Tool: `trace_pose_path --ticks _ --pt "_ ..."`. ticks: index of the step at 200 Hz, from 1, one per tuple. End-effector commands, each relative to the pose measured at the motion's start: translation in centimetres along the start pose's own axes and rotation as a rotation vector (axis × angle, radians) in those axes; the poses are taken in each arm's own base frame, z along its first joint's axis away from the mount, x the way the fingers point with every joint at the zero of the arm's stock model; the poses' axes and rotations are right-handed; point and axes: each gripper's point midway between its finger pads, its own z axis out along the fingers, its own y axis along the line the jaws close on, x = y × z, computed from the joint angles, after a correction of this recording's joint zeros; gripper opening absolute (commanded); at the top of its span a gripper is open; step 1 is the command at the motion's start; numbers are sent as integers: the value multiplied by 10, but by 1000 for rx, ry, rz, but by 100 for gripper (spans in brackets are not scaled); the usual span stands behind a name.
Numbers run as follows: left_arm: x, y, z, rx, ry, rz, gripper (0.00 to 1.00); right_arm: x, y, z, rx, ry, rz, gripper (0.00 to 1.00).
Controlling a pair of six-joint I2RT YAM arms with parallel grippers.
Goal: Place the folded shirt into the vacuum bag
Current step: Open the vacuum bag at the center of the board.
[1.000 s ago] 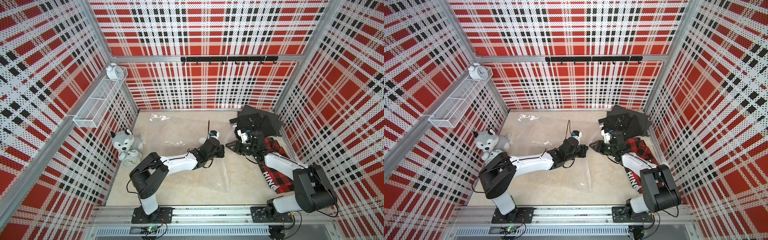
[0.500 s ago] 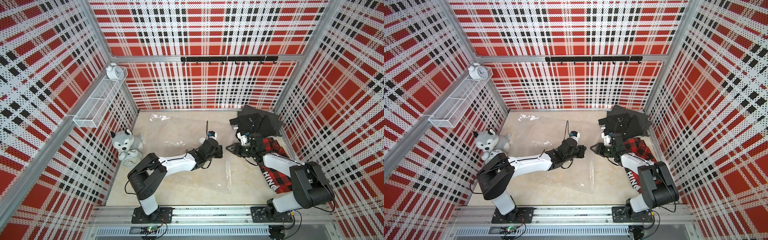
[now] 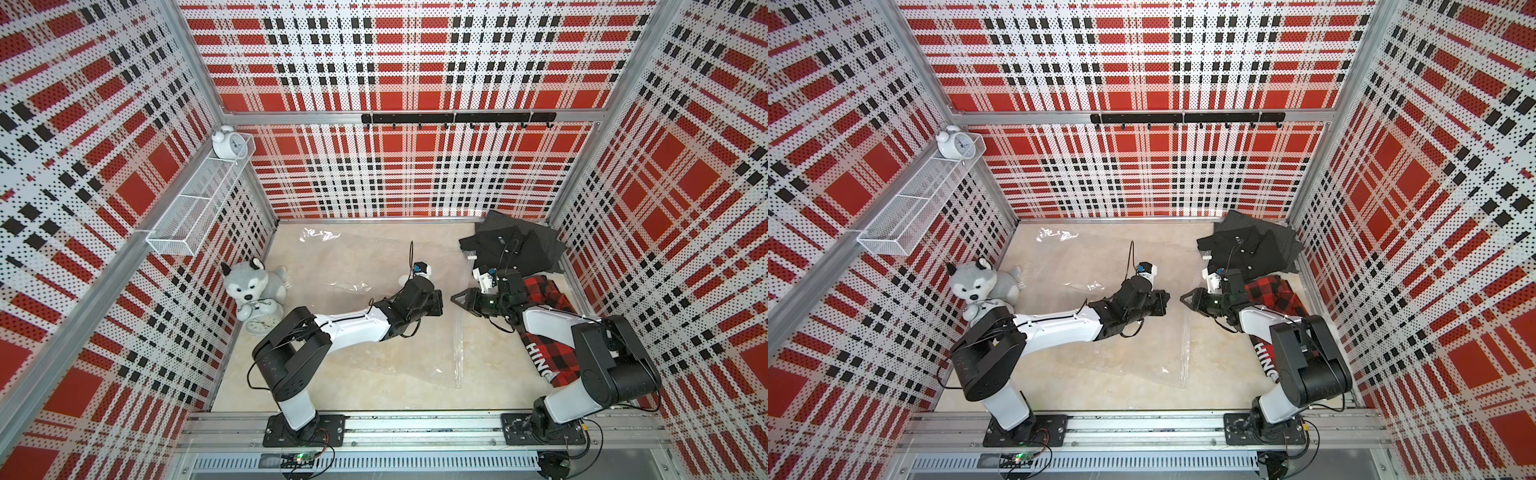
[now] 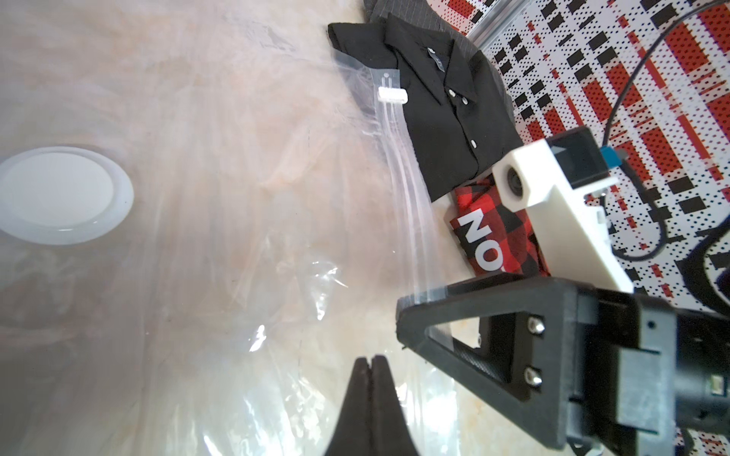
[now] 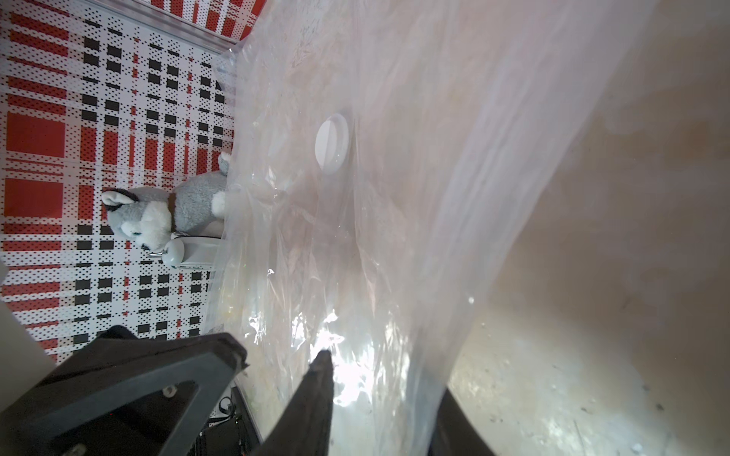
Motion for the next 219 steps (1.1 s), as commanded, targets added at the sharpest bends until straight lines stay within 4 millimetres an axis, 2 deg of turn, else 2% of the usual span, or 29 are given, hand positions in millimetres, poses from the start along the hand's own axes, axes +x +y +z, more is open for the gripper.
trace_pose_path --ticks 1,19,49,90,115,136,158,184,205,219 --pt "-4 1 -6 -3 -11 14 0 0 3 -7 6 -26 -22 36" --pt "-2 -3 -4 6 -4 21 0 -2 4 -13 -8 -47 -18 36" --pt "-1 -15 -1 29 1 37 0 -8 22 -24 -134 -87 2 34" --pt "-2 -19 -1 37 0 40 0 -14 33 -37 -229 -127 19 34" --pt "-3 -21 -3 43 -3 41 0 -16 38 -48 -288 -151 33 42" --pt "-2 -28 -5 73 2 44 0 -17 41 -55 -316 -165 32 43" --pt "-5 -48 -9 152 -1 53 12 -17 45 -61 -354 -175 46 43" --pt "-9 -69 -15 233 -3 52 23 -21 59 -74 -451 -198 60 43" --pt "-13 -80 -20 283 -8 44 29 -24 66 -83 -510 -212 71 44" --pt "-15 -84 -23 302 -12 38 33 -24 64 -84 -517 -216 82 43"
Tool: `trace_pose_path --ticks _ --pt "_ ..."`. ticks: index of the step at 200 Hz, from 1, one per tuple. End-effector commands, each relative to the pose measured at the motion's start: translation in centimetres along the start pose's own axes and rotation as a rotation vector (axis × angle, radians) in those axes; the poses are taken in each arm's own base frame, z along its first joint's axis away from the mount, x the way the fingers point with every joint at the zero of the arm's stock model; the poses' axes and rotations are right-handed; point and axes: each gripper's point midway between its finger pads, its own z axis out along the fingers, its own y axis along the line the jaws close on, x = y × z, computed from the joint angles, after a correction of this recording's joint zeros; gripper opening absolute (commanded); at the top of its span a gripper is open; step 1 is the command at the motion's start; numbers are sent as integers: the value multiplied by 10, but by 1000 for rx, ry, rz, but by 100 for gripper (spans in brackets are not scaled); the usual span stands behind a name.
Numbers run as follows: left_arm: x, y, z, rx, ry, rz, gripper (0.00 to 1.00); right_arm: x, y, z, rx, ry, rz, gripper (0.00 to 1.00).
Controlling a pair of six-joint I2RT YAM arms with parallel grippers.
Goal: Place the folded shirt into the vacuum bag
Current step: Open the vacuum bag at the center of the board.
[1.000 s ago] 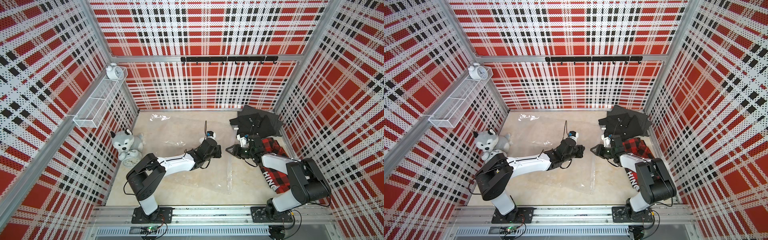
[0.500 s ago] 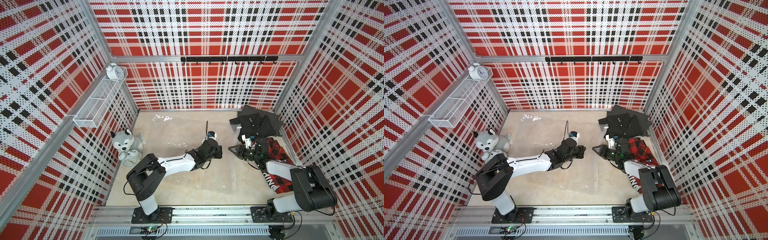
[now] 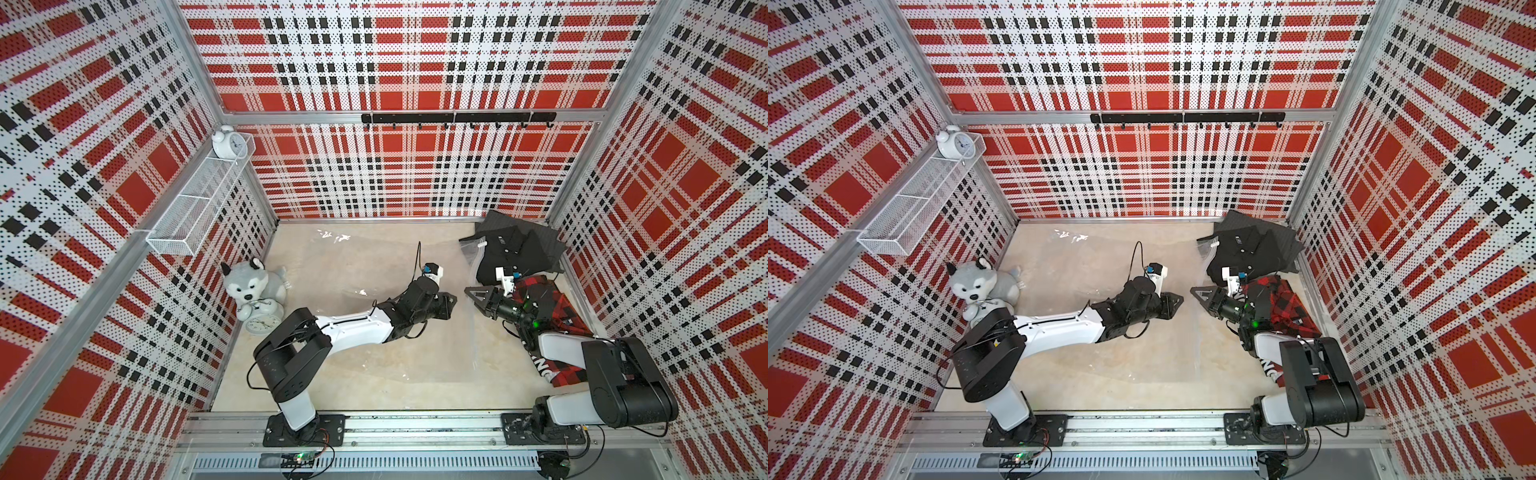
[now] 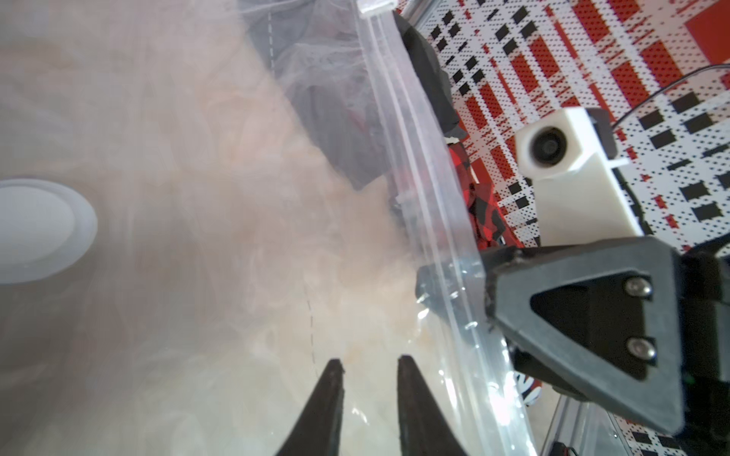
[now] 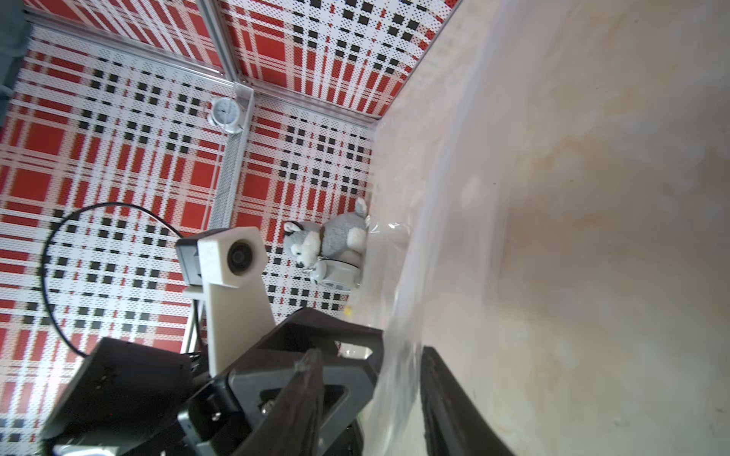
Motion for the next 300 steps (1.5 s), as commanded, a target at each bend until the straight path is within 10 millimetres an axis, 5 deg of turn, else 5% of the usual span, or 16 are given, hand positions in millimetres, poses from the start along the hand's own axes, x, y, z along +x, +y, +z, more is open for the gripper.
trace_pose_path --ticks 1,45,97,138,175,269,300 --pt "-24 -38 -12 126 -56 5 33 -6 23 -5 -101 -10 -22 43" --pt "-33 -49 -19 170 -75 -4 50 -5 18 -4 -112 -11 4 40" --pt "-35 -41 -7 145 -71 -17 52 -4 2 0 -90 -8 35 34" --pt "-32 -34 17 88 -45 13 52 -3 -43 -1 35 -23 103 33" --pt "-21 -26 31 56 -21 22 52 -3 -75 -3 141 -28 110 16" --pt "19 -27 41 -31 74 104 53 -12 -58 3 72 -18 99 17" --pt "35 -30 42 -76 116 145 71 -13 -56 1 93 -18 82 19"
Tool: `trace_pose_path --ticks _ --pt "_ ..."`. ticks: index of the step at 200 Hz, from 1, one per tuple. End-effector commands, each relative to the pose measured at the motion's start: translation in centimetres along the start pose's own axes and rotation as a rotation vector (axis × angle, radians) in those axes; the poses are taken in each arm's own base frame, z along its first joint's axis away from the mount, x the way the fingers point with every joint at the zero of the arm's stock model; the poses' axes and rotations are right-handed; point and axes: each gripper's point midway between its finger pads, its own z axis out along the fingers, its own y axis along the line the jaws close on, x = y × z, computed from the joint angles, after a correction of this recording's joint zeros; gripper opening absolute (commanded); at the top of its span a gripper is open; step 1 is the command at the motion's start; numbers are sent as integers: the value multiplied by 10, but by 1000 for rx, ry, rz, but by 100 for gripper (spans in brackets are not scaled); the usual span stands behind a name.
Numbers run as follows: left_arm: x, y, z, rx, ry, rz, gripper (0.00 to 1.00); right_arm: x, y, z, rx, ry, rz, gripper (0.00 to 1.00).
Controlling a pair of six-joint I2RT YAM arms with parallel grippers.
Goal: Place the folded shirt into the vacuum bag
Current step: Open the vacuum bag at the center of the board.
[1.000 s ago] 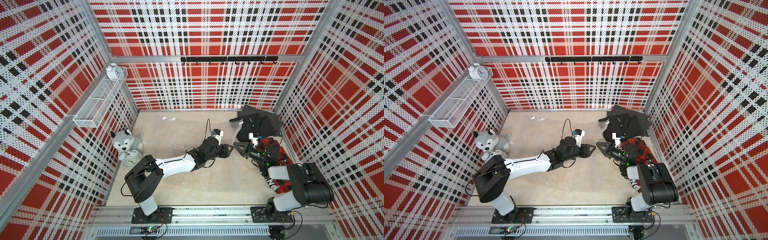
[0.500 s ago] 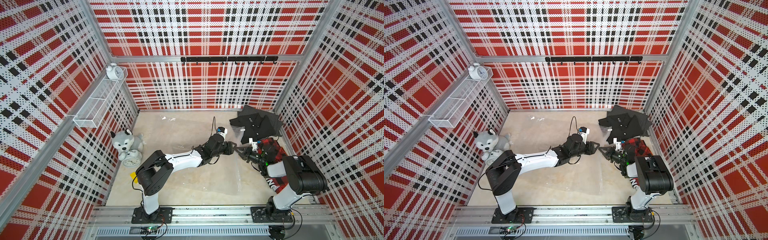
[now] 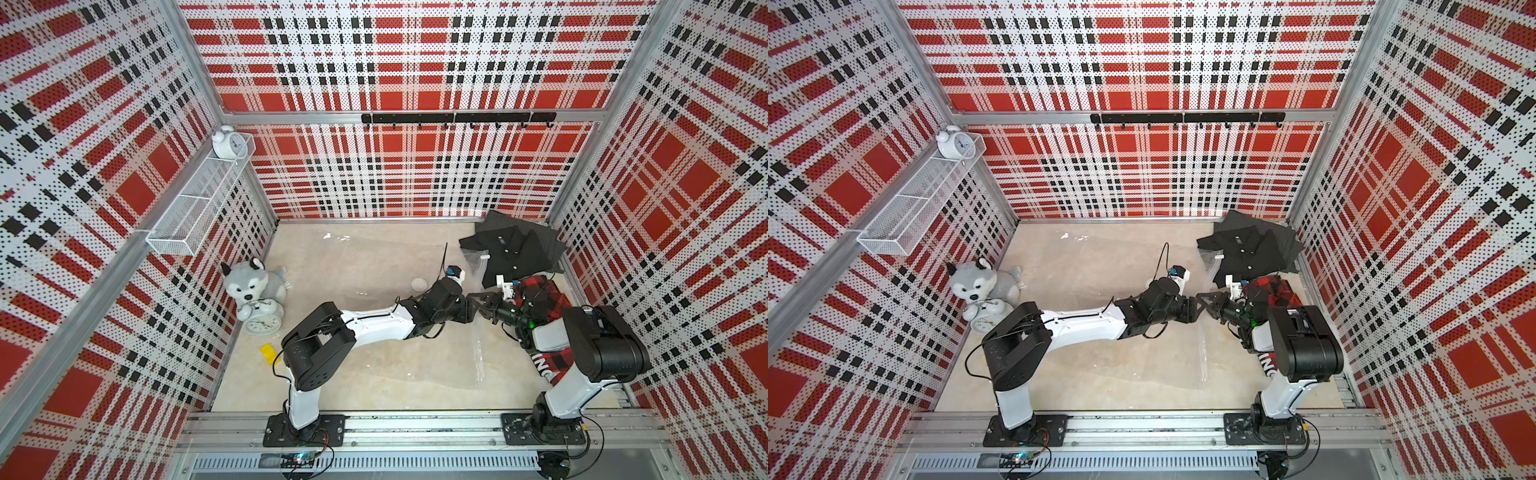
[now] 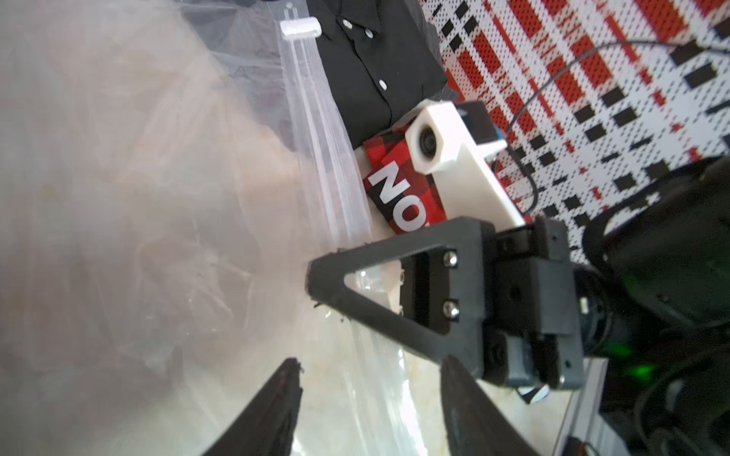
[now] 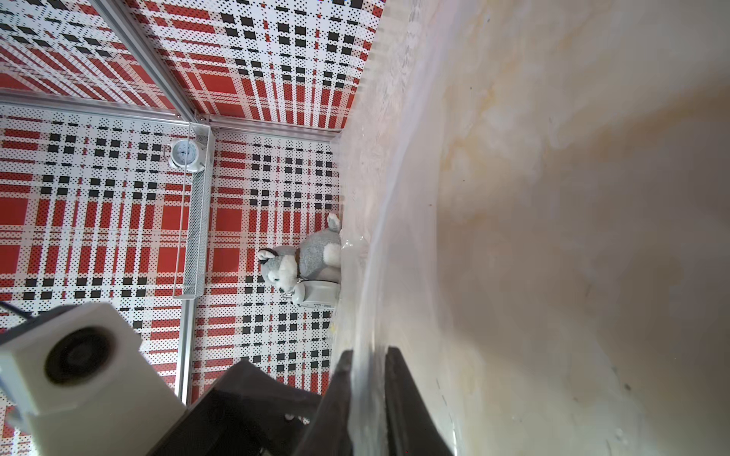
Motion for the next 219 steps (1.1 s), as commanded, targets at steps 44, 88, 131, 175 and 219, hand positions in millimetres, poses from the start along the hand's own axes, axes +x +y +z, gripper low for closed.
trace_pose_path --ticks 44,88,131,175,219 --pt "19 -1 14 -95 63 72 70 -4 20 -4 17 -4 -81 20" --pt "23 -1 24 -102 80 80 54 -2 27 -6 43 -2 -116 21" --pt "15 -2 8 -41 55 42 12 -3 21 -12 139 -9 -162 22" --pt "11 7 -18 72 16 -37 0 -1 24 -24 214 -18 -242 33" --pt "16 19 -37 98 14 -59 0 2 27 -32 239 -30 -301 41"
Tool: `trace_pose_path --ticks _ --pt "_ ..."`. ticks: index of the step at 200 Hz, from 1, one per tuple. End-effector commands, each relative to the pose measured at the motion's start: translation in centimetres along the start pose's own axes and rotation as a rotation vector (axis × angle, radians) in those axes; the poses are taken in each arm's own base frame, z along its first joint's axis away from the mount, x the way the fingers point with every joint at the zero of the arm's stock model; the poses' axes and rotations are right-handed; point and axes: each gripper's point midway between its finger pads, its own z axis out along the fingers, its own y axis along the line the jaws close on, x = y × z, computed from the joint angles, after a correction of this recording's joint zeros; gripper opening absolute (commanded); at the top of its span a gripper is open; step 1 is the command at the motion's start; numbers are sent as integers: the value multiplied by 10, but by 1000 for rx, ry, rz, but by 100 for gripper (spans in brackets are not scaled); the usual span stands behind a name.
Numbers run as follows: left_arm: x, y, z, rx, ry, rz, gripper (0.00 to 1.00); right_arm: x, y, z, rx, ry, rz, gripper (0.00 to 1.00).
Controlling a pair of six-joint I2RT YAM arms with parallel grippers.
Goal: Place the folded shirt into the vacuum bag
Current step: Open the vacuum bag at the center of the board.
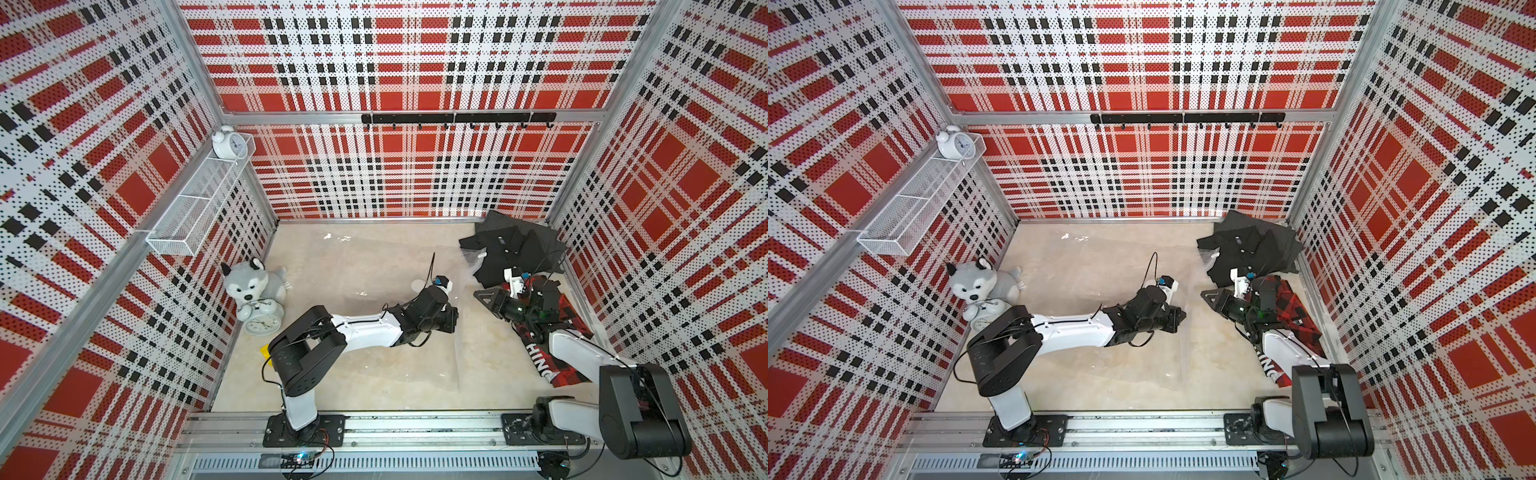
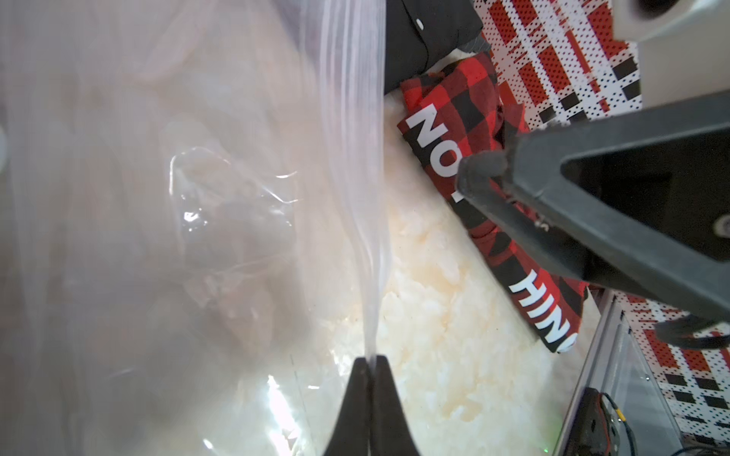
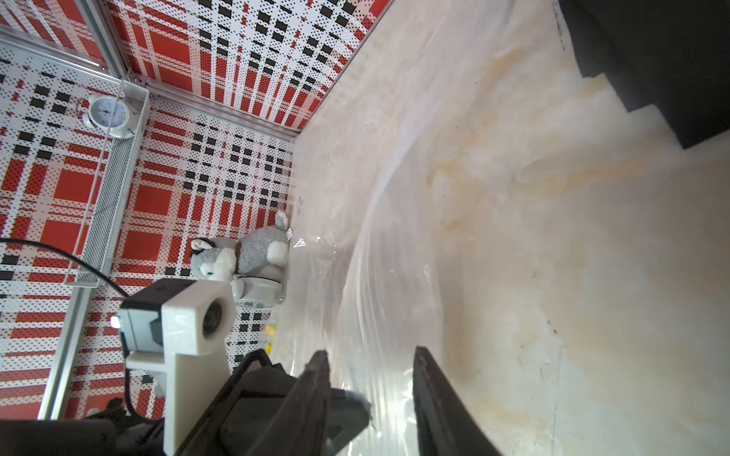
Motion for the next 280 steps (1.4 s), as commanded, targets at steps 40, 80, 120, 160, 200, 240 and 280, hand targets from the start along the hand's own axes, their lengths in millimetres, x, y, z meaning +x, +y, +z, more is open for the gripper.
trace_pose_path --ticks 40,80,120,160,200,240,280 --pt "-12 -18 -25 124 -53 -10 0 17 18 5 -32 52 -123 43" --pt "-12 -19 -27 138 -53 -7 0 34 25 20 -33 102 -177 49" --pt "-12 -20 -26 143 -52 -5 0 36 28 27 -36 124 -194 49" --pt "-10 -18 -25 143 -48 -9 0 35 27 31 -33 127 -187 48" --pt "-8 -15 -23 136 -43 -13 0 32 26 33 -17 127 -184 43" --pt "-10 -16 -24 137 -50 -13 0 34 19 35 3 135 -172 22" --pt "-11 -11 -25 122 -56 -20 0 34 15 33 34 129 -172 8"
